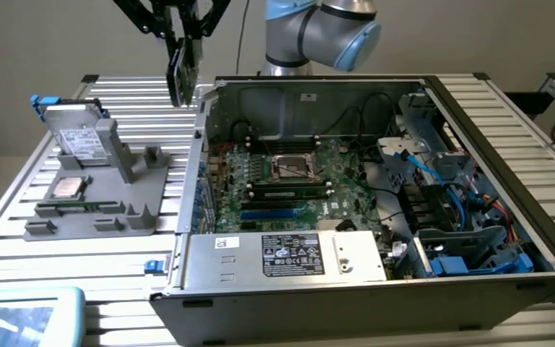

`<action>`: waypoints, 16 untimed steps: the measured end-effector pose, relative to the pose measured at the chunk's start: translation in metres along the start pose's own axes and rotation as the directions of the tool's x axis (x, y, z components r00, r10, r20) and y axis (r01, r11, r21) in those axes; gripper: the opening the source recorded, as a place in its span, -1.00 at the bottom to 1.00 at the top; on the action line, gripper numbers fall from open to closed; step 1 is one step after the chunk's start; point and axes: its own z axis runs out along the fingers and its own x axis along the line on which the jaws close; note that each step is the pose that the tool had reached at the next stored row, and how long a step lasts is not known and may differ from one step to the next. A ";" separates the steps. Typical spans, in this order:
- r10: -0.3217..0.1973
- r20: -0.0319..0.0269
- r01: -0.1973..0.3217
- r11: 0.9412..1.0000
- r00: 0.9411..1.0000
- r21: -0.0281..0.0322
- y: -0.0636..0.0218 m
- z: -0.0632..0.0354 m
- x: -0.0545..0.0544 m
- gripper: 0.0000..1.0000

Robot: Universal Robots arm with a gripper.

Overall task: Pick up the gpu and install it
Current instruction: 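Pick up the gpu and move the gpu toward the slot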

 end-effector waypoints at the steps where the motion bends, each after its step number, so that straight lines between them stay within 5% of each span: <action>1: 0.000 0.000 0.000 1.000 1.000 0.000 0.0003 -0.0003 -0.005 -0.45; 7: 0.000 -0.001 0.000 1.000 1.000 -0.003 0.0017 -0.0014 -0.032 -0.45; 16: 0.001 -0.012 -0.001 1.000 1.000 -0.002 0.0001 -0.0012 -0.068 -0.45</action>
